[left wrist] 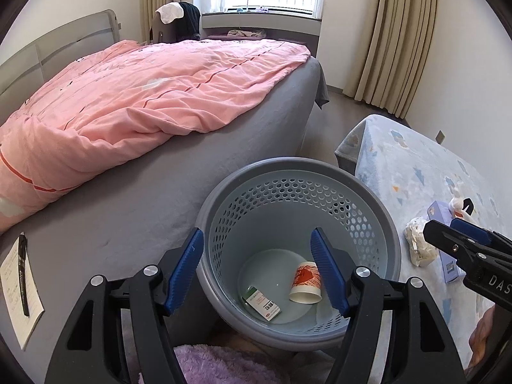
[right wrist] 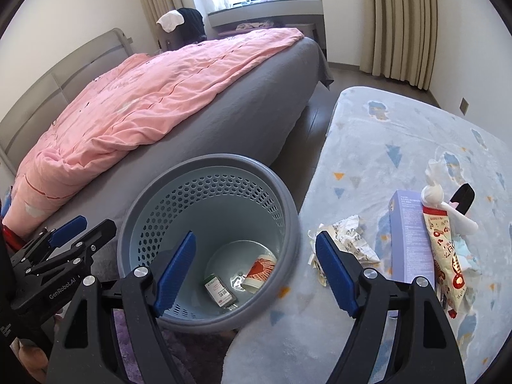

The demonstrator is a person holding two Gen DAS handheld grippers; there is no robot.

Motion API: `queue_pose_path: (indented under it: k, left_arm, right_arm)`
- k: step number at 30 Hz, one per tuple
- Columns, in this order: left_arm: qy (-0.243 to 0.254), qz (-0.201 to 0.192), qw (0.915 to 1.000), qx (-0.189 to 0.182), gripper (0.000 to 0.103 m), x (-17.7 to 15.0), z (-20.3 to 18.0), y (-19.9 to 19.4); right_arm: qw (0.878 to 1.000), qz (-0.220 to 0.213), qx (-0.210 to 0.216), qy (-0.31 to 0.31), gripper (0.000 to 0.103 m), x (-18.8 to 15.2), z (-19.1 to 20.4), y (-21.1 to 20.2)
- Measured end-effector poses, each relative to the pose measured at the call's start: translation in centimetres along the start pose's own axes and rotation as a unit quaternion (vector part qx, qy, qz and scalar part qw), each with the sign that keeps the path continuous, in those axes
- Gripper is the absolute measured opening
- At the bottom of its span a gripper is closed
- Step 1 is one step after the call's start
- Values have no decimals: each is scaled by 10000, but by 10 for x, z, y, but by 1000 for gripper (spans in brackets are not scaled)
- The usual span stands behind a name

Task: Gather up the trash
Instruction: 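Grasp the light blue wipes packet with the right tool while the left tool approaches crumpled paper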

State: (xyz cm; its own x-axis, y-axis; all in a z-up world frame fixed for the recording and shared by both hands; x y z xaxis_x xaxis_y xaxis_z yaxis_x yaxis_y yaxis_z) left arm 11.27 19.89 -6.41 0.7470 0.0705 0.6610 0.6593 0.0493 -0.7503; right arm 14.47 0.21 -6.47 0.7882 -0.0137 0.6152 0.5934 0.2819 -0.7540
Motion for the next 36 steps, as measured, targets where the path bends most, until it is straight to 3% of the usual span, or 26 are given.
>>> queue_pose_path:
  k: [10, 20, 36]
  left_arm:
    - [287, 48, 9996, -7, 67, -10, -23, -12]
    - [444, 8, 9987, -247, 67, -13, -75, -25]
    - [798, 262, 9947, -593, 68, -29, -166, -11]
  right_arm:
    - [9994, -67, 14, 338, 76, -18, -26, -23]
    - [9985, -94, -94, 528, 76, -40, -64, -45]
    - [9913, -199, -679, 1106, 76, -68, -194, -75]
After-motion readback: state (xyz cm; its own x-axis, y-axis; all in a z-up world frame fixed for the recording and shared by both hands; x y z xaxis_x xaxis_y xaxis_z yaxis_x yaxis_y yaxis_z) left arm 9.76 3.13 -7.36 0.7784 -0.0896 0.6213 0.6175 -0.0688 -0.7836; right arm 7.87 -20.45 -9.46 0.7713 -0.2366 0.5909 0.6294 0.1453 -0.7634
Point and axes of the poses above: each gripper's, at about its wrist camera, not at the fingertips, and y roughly the way its jaws point, z to its left, x to its top, the point moved 7 cm from there along y, roughly the way its jaws point, and after that the axes turned 3 degrees about y, right-handed, at the moved point
